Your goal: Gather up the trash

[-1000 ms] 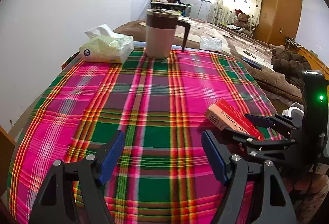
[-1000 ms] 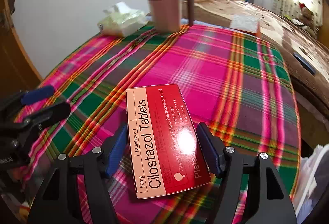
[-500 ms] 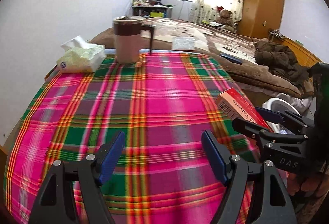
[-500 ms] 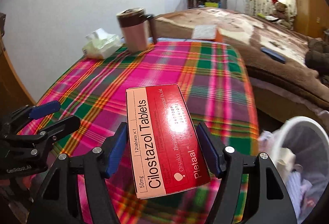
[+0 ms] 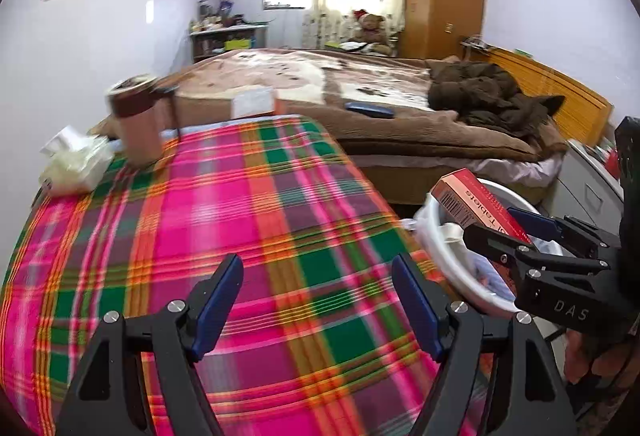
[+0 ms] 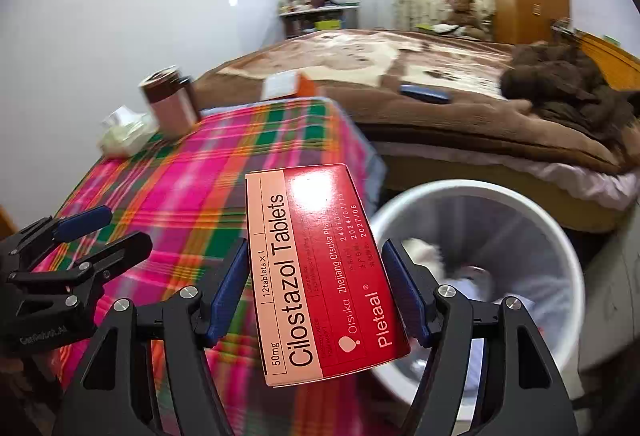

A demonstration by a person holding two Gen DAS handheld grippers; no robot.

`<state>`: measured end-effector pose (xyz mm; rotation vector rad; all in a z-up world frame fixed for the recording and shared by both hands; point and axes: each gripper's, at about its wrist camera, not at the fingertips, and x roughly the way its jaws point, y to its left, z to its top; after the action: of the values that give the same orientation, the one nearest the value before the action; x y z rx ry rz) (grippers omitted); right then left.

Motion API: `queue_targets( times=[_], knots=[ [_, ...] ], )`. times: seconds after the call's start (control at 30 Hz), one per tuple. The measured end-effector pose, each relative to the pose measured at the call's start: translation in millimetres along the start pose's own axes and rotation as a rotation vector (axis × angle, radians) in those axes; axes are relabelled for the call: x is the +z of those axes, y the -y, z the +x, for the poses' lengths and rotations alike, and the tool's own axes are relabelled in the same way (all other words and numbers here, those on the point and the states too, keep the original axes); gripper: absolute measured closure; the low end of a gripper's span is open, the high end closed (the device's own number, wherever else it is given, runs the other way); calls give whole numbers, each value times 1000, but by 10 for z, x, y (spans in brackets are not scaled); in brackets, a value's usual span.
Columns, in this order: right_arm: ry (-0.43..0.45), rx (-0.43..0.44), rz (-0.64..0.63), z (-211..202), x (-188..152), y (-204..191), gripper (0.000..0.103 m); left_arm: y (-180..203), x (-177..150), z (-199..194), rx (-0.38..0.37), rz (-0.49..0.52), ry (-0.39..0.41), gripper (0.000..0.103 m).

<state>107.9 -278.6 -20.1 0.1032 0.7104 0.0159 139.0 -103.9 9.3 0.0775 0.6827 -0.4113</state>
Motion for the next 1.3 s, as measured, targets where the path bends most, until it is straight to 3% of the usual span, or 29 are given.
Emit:
queue_targets(
  times=[0.47, 0.87, 1.3],
  knots=[
    [-22, -226, 103, -60, -115, 676, 34, 832, 71, 249, -143, 110, -22, 25],
    [-72, -287, 151, 31, -216, 950, 33, 1151, 98, 379, -173, 156, -24, 25],
    [-43, -251, 218, -75, -282, 1053, 32, 1258, 92, 435, -198, 158, -43, 25]
  ],
)
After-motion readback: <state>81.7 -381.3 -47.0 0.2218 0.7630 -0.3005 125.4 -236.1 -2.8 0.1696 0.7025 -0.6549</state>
